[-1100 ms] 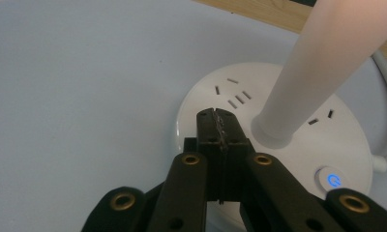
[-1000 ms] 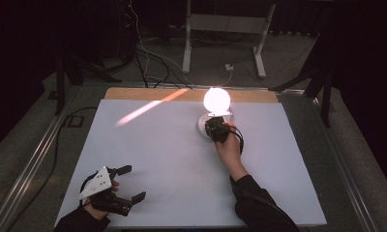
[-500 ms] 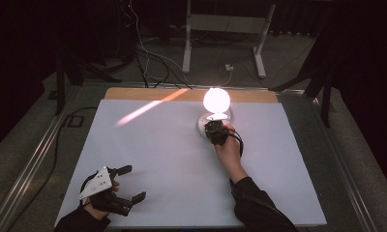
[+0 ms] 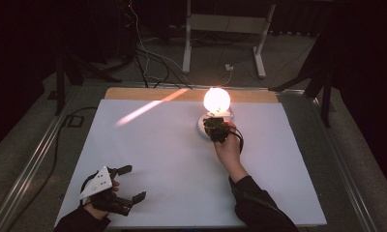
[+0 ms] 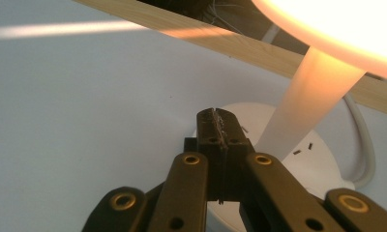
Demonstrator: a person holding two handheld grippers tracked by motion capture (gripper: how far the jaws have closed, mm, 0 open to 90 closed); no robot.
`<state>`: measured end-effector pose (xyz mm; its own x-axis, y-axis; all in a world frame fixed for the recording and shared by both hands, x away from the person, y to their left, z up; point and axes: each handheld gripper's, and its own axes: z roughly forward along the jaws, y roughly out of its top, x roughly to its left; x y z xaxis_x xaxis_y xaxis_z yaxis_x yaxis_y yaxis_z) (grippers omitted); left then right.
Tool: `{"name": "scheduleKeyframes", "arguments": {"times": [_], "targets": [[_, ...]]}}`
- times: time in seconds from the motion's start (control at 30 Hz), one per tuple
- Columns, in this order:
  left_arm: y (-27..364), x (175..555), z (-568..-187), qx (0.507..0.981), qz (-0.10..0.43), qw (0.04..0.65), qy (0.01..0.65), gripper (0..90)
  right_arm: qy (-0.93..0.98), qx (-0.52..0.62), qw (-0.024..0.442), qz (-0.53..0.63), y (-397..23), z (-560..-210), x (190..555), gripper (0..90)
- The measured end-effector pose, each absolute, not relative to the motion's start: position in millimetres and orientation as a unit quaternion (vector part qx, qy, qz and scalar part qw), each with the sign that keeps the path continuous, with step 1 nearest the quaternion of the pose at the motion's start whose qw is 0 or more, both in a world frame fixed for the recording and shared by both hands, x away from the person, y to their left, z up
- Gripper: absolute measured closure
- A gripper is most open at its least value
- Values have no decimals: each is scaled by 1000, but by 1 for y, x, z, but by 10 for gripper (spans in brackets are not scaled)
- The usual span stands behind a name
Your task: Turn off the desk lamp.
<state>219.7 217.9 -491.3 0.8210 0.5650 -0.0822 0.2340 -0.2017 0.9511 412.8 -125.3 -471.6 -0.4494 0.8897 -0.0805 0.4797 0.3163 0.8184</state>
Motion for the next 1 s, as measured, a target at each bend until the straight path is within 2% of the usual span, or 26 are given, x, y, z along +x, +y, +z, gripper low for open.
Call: {"name": "scheduleKeyframes", "arguments": {"times": [0.57, 1.0], "targets": [[219, 220, -491, 761, 143, 576, 264, 6, 765, 471, 266, 350, -128, -498, 420, 899], [219, 220, -491, 759, 142, 577, 265, 6, 771, 467, 268, 341, -125, -505, 421, 899]]}}
